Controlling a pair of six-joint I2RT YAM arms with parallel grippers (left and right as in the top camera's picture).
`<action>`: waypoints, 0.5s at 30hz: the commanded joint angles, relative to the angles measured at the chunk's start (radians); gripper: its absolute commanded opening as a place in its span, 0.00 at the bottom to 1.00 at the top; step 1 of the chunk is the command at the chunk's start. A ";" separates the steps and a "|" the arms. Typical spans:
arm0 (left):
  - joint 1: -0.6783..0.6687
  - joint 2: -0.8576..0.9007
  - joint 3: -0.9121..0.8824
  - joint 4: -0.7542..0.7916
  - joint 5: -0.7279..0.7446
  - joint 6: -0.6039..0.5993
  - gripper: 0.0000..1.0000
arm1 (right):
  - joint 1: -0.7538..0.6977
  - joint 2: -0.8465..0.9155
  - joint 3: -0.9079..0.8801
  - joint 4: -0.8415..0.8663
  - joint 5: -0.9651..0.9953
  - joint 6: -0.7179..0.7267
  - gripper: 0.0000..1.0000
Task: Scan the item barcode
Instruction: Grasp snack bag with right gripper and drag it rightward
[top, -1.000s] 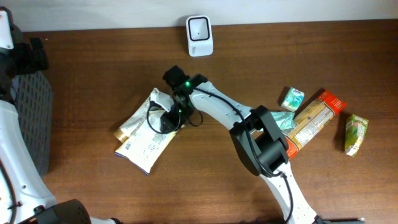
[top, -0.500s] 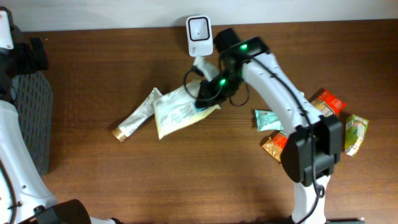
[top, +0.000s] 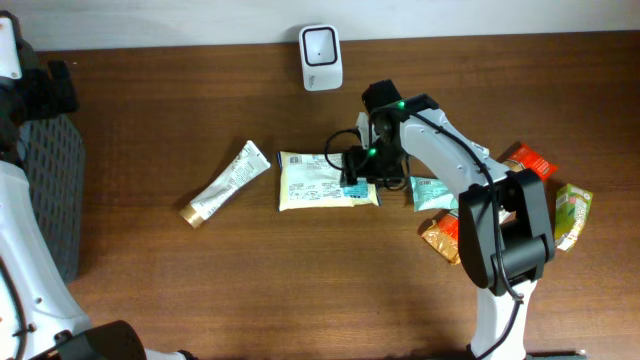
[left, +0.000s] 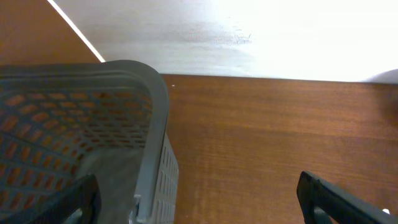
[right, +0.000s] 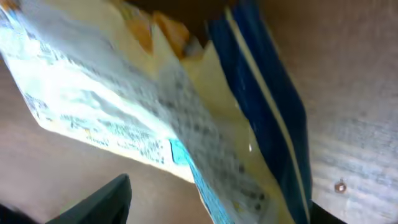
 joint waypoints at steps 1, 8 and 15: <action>-0.001 -0.015 0.007 0.001 0.003 0.016 0.99 | -0.050 -0.008 -0.001 0.053 -0.087 0.009 0.70; -0.001 -0.015 0.007 0.001 0.003 0.015 0.99 | -0.012 0.082 -0.002 0.159 -0.183 0.055 0.84; -0.001 -0.015 0.007 0.001 0.003 0.015 0.99 | 0.037 0.208 -0.002 0.242 -0.296 0.089 0.04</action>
